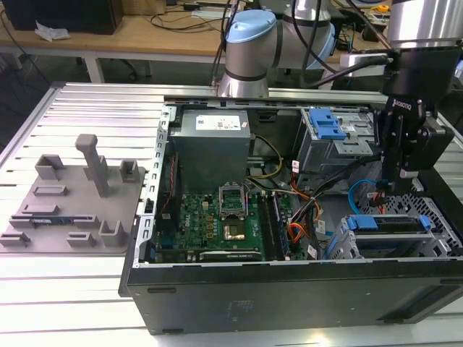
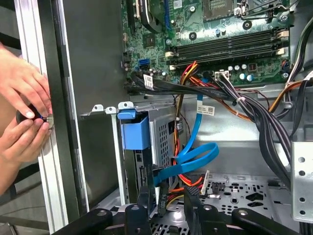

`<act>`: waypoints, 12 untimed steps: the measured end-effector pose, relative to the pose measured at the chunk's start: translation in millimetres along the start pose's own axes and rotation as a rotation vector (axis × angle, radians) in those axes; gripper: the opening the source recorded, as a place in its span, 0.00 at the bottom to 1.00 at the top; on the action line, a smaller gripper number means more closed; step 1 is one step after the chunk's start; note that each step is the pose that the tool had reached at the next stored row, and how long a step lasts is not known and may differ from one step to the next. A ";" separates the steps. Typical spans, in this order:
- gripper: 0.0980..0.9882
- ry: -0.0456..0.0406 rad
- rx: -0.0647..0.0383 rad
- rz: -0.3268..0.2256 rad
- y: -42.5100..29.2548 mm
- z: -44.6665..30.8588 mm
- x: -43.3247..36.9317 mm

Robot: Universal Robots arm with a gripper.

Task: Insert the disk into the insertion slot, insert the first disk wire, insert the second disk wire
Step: 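Insert the first disk wire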

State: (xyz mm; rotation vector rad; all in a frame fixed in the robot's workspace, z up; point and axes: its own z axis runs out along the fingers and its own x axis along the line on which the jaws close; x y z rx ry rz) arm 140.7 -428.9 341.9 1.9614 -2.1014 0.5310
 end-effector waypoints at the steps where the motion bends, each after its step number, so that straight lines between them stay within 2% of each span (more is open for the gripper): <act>1: 0.35 0.0018 0.001 0.000 0.1 0.5 -0.7; 4: 0.35 0.0121 0.005 0.001 0.4 0.0 -3.9; 6: 0.18 0.0243 0.009 0.001 0.8 -0.9 -7.8; 8: 0.18 0.0318 0.010 0.000 1.2 -0.3 -8.8; 11: 0.16 0.0335 0.011 0.000 1.4 0.1 -9.0; 12: 0.07 0.0334 0.011 0.001 1.4 0.3 -9.0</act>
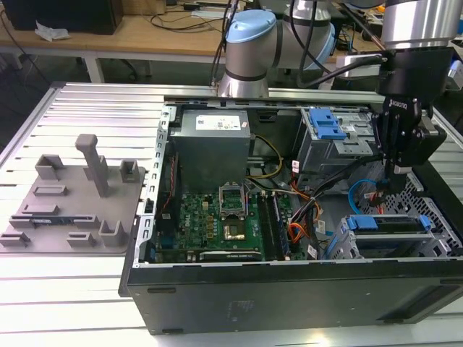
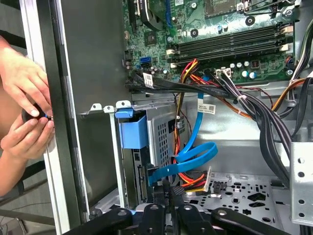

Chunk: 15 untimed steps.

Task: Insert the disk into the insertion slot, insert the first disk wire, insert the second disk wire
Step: 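Insert the first disk wire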

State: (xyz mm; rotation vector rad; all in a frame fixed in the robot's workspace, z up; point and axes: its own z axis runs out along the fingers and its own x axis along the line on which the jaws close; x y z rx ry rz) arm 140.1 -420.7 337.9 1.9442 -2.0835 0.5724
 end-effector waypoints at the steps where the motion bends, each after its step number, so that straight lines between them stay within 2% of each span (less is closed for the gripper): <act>1: 0.07 0.0000 0.000 0.000 0.0 0.1 -0.1; 7: 0.07 -0.0001 0.000 0.000 -0.6 0.6 -0.3; 9: 0.07 0.0007 -0.018 -0.009 -3.9 0.9 -0.5; 10: 0.07 0.0015 -0.031 -0.015 -5.8 1.0 -0.7; 12: 0.07 0.0020 -0.050 -0.024 -7.8 1.3 -0.9; 14: 0.07 0.0015 -0.064 -0.029 -9.8 1.5 -0.9; 15: 0.07 0.0002 -0.067 -0.031 -10.8 1.6 -0.9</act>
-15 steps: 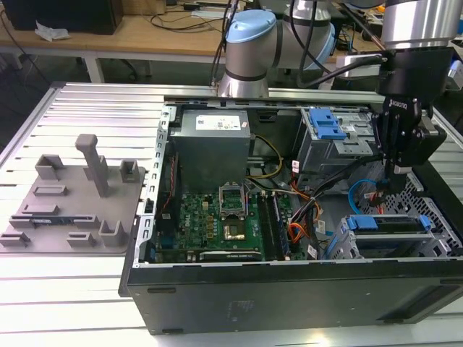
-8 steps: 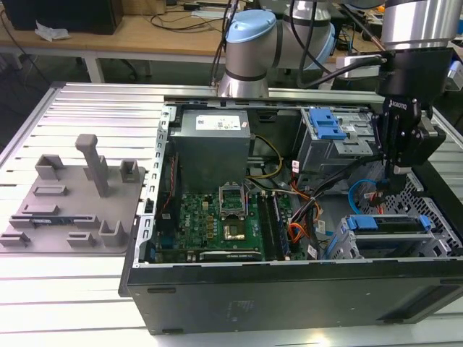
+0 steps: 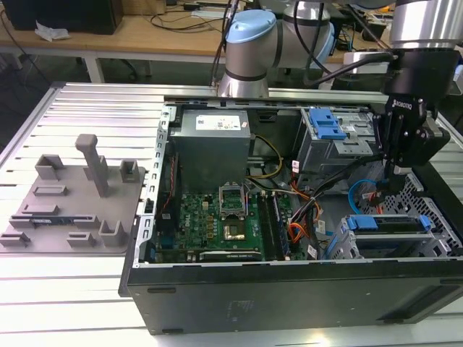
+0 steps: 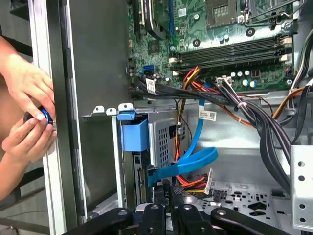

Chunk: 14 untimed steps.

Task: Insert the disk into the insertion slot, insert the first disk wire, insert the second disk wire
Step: 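Insert the first disk wire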

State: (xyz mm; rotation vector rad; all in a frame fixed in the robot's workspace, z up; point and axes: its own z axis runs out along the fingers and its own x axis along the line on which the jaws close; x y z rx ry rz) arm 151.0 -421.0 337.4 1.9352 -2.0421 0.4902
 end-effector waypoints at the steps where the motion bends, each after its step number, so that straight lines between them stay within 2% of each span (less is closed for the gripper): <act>1: 0.07 -0.0015 -0.003 -0.001 -1.0 0.1 0.0; 3: 0.07 -0.0053 -0.012 -0.005 -4.0 0.3 0.2; 6: 0.07 -0.0075 -0.036 -0.016 -8.1 0.7 0.6; 8: 0.07 -0.0113 -0.067 -0.031 -14.1 1.2 0.9; 12: 0.07 -0.0186 -0.089 -0.041 -23.2 1.7 0.9; 14: 0.07 -0.0322 -0.092 -0.042 -26.6 2.1 1.5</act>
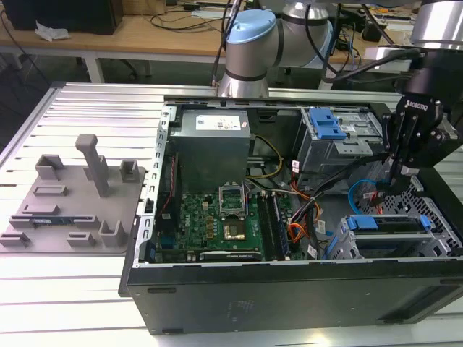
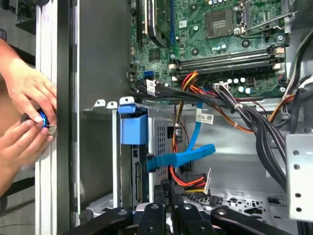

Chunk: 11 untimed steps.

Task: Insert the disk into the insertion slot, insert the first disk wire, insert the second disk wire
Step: 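Insert the first disk wire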

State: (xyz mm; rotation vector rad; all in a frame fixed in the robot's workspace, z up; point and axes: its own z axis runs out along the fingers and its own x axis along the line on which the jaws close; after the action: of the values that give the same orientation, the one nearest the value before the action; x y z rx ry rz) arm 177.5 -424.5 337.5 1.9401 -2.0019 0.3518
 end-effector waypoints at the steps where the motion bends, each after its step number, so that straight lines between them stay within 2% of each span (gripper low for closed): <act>1: 0.07 -0.0173 -0.001 -0.001 -0.6 0.2 0.5; 2: 0.07 -0.0363 -0.001 -0.002 -0.7 0.4 0.8; 3: 0.07 -0.0723 -0.002 -0.003 -0.8 0.7 1.6; 4: 0.07 -0.0843 -0.003 -0.003 -0.8 0.7 2.6; 5: 0.07 -0.0926 -0.003 -0.003 -0.8 0.1 3.9; 7: 0.07 -0.1264 -0.005 -0.006 -0.8 -4.5 13.3; 9: 0.07 -0.1444 -0.006 -0.007 -1.1 -3.4 16.7; 10: 0.07 -0.1610 -0.006 -0.008 -1.4 -2.1 19.5; 11: 0.07 -0.1696 -0.006 -0.009 -1.8 -0.9 22.6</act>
State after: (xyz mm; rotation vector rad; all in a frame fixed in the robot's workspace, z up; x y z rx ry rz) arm 178.9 -444.8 347.3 2.0351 -2.0942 0.1840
